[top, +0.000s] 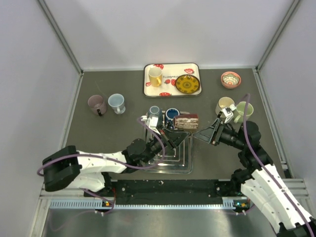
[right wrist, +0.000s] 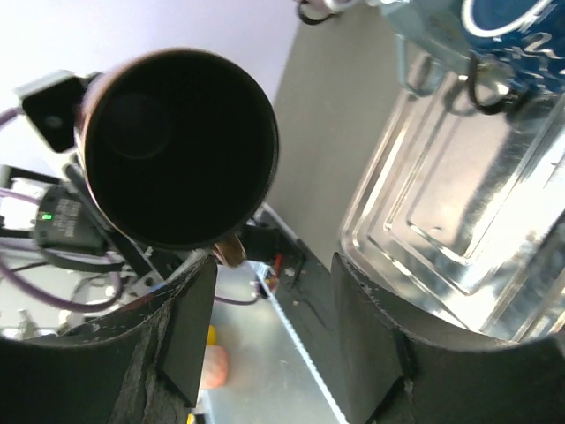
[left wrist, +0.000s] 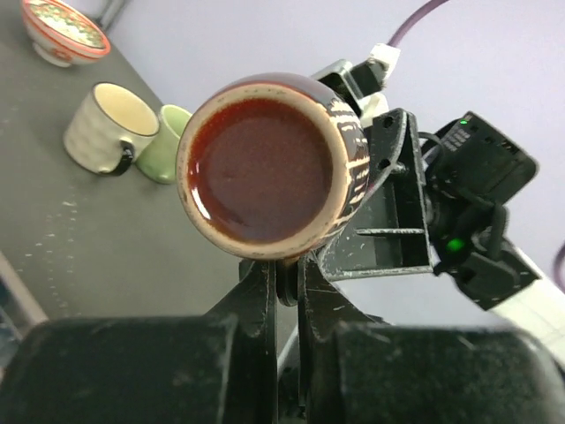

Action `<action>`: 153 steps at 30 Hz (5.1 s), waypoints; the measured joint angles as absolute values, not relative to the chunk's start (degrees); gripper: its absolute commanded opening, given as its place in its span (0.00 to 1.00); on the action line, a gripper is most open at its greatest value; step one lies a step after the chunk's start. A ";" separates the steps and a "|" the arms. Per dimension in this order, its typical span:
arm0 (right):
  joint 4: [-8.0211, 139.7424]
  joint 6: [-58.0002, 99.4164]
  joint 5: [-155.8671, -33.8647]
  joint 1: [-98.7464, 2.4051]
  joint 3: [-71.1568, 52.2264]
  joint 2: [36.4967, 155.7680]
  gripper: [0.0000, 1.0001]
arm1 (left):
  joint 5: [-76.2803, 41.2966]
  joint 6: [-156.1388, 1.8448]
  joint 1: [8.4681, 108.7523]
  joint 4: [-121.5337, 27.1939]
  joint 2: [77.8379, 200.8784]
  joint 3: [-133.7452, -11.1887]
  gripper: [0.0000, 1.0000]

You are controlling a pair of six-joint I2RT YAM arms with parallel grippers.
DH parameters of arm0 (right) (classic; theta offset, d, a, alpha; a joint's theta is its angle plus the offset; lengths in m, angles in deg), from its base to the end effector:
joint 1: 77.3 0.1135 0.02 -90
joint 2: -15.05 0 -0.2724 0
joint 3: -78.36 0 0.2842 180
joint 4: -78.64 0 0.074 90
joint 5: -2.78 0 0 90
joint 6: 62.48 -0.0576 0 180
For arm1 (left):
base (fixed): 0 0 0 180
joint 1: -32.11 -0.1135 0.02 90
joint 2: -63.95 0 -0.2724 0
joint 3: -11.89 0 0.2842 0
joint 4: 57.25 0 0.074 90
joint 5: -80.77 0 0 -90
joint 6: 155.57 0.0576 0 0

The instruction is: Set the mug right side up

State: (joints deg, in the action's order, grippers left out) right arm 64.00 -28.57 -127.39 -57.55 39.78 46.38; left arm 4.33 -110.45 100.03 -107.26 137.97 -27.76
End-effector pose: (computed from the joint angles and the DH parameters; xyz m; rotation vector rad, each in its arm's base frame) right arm 0.1628 0.0979 0.2758 0.0121 1.9377 1.5284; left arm 0.1271 -0.2773 0.2500 0.0670 1.4692 -1.5000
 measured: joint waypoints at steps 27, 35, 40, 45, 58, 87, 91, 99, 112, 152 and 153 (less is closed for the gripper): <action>17.59 -14.72 -86.43 -57.22 22.90 32.61 0.57 | 29.49 -106.58 100.32 -23.33 171.28 -82.80 0.00; 15.43 -14.41 -85.47 -57.20 22.12 30.01 0.57 | 28.88 -110.67 96.58 -18.74 177.82 -87.56 0.00; 14.62 -14.34 -85.44 -57.22 22.12 29.93 0.57 | 27.46 -110.89 94.13 -18.21 180.53 -88.52 0.00; 14.45 -14.10 -85.38 -57.22 22.12 29.82 0.57 | 25.90 -110.82 93.34 -18.06 182.69 -89.22 0.00; 14.43 -14.04 -85.38 -57.20 22.77 29.64 0.57 | 23.52 -110.56 91.81 -18.41 183.61 -89.44 0.00; 14.51 -13.03 -83.76 -57.18 23.43 31.74 0.58 | 22.10 -108.24 92.34 -21.56 170.23 -80.94 0.55; 14.62 -12.92 -82.62 -57.18 23.43 34.34 0.58 | 22.08 -107.61 94.44 -22.11 164.70 -79.37 0.55; 19.82 -12.27 -76.59 -57.18 25.42 50.49 0.59 | 25.47 -106.23 103.40 -22.76 153.07 -71.61 0.59; 29.88 -5.51 -61.73 -57.62 11.38 87.41 0.57 | 27.04 -111.04 106.24 -23.55 119.28 -41.55 0.93; 33.03 -2.45 -58.49 -63.91 -3.33 113.51 0.21 | 30.95 -111.13 106.24 -27.20 104.40 -29.38 0.87; 33.07 -2.24 -58.54 -63.98 -3.33 113.51 0.14 | 30.95 -111.13 106.24 -27.22 104.57 -29.38 0.87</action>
